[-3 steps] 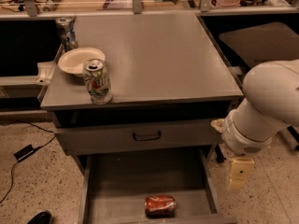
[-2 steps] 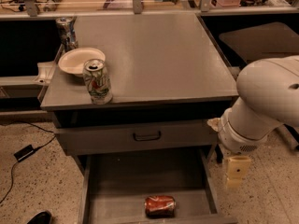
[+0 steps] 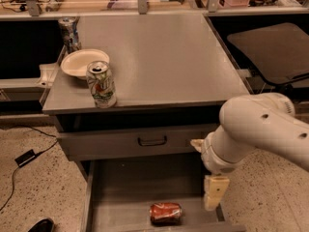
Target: Pick coke can from middle drawer and place on counter
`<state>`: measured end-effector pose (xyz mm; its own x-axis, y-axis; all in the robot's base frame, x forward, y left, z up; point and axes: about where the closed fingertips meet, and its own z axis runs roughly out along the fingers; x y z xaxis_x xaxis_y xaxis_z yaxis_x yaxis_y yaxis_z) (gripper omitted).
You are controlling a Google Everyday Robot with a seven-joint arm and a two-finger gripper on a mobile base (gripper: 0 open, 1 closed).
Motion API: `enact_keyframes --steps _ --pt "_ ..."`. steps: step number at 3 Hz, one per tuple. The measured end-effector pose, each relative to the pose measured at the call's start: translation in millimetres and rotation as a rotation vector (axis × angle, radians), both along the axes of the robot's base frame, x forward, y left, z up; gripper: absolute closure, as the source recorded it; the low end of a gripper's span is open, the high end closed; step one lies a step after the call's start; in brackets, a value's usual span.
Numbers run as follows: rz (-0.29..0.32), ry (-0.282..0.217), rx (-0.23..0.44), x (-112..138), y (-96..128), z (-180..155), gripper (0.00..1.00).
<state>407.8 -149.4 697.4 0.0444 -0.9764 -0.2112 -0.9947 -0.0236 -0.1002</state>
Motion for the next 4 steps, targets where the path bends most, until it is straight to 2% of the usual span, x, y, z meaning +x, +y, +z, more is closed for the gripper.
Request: enact_keyframes --steps 1,2,3,4 --pt "-0.010 0.024 0.070 1.2 32.6 -69.5 0.00" --pt "-0.010 0.024 0.070 1.0 32.5 -69.5 0.00" --pt "0.003 0.060 0.054 8.1 44.8 -103.6 0.18" --pt "0.017 0.122 0.034 8.7 56.1 -159.5 0.26"
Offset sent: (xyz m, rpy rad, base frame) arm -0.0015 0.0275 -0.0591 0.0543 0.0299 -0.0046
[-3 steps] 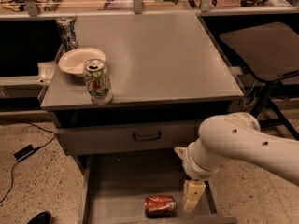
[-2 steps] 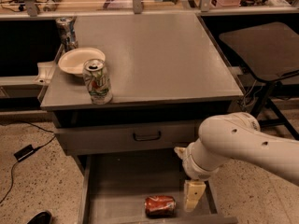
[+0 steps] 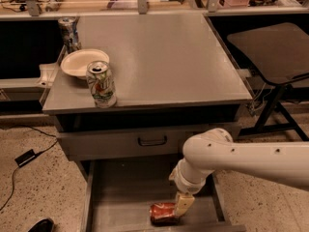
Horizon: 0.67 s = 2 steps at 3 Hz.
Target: Pick coke can from middle drawer and place on counter
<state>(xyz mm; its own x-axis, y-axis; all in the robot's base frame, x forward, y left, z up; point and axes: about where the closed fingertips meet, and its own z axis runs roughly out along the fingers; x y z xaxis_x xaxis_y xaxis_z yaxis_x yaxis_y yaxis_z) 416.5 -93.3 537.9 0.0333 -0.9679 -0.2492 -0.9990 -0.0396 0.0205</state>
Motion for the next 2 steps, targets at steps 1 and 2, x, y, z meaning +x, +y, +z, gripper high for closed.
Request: enact_keyframes --steps 1,2 --pt "-0.001 0.040 0.001 -5.3 5.6 -48.5 0.25" --pt "-0.016 0.032 0.033 -9.5 11.9 -88.7 0.28"
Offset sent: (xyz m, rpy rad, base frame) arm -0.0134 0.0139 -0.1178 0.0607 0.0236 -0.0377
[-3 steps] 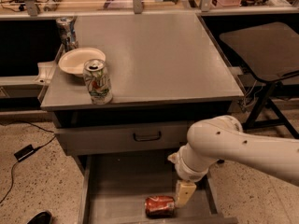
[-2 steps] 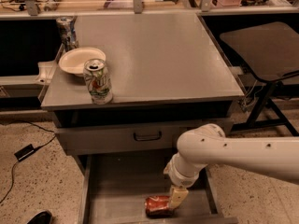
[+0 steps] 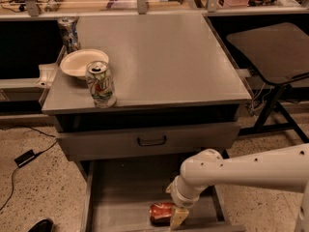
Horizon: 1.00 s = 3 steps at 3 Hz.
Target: Pick coke can from middle drawer and place on counter
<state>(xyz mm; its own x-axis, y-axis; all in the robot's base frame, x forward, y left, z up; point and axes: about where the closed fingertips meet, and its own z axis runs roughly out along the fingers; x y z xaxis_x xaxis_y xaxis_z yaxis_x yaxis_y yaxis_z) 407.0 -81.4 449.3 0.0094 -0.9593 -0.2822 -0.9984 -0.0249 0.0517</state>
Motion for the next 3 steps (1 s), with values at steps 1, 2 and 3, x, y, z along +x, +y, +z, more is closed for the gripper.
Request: enact_keyframes --steps 1,2,3 --pt "0.002 -0.015 0.023 4.2 8.4 -22.6 0.31" --pt "0.004 -0.020 0.037 7.0 13.1 -35.7 0.31" --pt "0.014 -0.024 0.049 9.8 18.3 -53.4 0.31"
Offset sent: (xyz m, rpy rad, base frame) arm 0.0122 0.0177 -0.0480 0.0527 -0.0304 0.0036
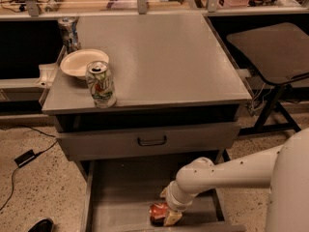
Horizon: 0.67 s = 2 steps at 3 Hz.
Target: Pick coke can from middle drawer and place on counter
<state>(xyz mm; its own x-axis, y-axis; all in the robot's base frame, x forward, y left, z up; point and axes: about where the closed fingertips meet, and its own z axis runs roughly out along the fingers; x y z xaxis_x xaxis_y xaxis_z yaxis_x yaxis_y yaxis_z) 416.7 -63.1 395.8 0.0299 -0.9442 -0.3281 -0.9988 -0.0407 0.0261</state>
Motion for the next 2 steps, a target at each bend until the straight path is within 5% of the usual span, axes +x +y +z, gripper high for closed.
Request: enact_keyframes --steps 1,2 --pt "0.009 0.020 -0.001 1.6 2.1 -21.6 0.37" --pt "0.020 0.024 0.000 4.4 3.6 -26.4 0.63"
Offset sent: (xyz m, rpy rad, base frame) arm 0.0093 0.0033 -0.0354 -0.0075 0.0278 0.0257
